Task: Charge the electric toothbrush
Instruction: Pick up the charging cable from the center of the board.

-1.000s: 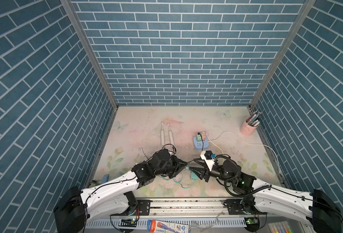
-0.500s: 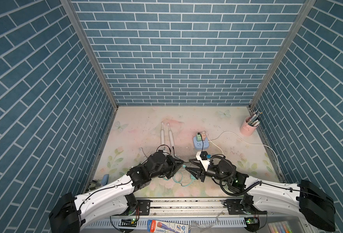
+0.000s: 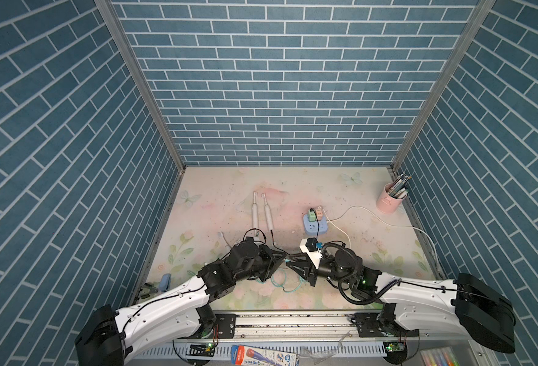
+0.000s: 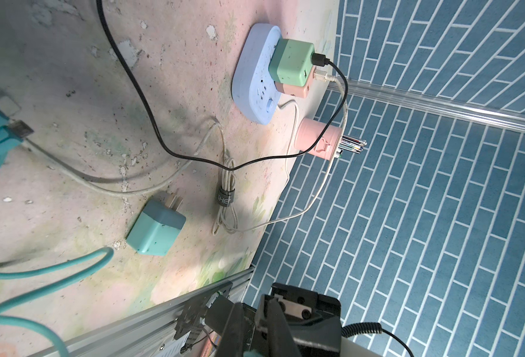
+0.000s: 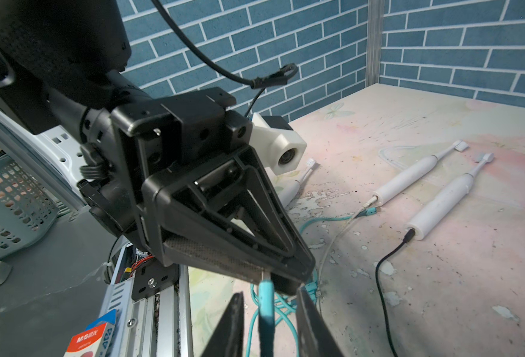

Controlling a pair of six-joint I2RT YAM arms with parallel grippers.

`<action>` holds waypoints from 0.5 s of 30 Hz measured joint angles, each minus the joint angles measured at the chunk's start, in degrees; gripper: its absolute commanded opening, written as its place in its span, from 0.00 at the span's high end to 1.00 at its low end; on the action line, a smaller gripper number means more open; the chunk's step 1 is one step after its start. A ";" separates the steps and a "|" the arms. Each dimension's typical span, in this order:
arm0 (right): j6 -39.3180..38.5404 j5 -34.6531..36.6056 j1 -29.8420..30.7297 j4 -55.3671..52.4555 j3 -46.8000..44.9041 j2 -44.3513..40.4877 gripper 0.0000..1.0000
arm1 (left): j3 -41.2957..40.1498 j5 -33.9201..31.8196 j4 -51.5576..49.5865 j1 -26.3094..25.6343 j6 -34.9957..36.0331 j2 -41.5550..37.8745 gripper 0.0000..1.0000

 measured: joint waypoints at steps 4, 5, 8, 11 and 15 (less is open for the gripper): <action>0.11 0.00 0.02 0.04 0.00 0.04 0.73 | -0.70 -0.50 -0.04 0.00 -0.44 -0.90 1.00; 0.09 -0.02 0.02 0.04 0.02 0.07 0.73 | -0.83 -0.70 -0.04 0.00 -0.55 -1.16 1.00; 0.15 -0.11 0.02 0.07 0.52 0.70 0.71 | -1.03 -1.14 -0.07 0.00 -0.66 -1.73 1.00; 0.35 -0.26 0.02 0.15 0.87 1.46 0.67 | -1.03 -1.40 -0.07 0.00 -0.76 -2.01 1.00; 0.63 -0.48 0.02 0.15 0.87 2.14 0.70 | -1.03 -1.79 -0.07 0.00 -0.85 -2.12 1.00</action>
